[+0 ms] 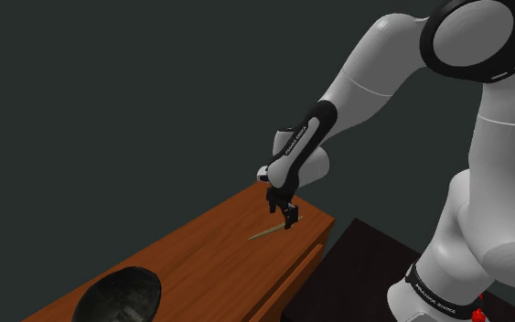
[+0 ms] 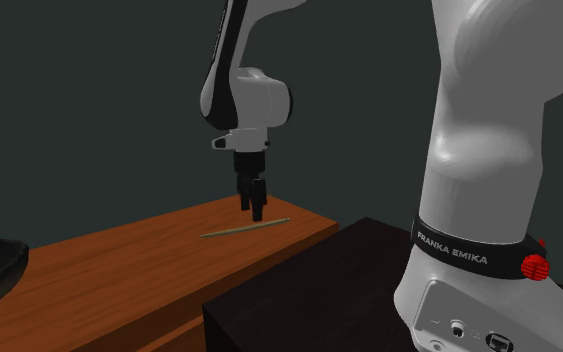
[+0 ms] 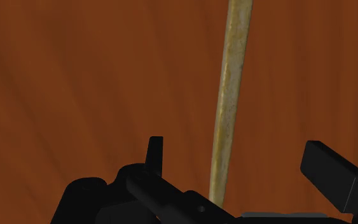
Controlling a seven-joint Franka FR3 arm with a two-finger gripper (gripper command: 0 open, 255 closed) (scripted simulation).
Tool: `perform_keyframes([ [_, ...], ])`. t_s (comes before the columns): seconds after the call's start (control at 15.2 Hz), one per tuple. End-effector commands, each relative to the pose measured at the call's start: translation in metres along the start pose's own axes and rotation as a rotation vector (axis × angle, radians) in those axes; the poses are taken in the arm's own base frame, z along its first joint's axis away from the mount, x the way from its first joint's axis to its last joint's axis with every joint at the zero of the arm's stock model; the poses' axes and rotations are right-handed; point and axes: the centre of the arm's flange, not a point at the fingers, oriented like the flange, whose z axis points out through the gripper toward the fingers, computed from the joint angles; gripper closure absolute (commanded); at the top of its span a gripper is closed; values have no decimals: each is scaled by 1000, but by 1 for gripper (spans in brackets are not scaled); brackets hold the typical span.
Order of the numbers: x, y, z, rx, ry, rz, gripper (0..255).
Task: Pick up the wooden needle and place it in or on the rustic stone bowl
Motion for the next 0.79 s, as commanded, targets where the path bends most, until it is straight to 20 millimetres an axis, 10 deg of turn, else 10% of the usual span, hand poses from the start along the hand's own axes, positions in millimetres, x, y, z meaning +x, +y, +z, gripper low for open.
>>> perform_keyframes([
  [0.0,1,-1,10,0,1,-3,0],
  [0.73,1,-1,29,0,1,-3,0],
])
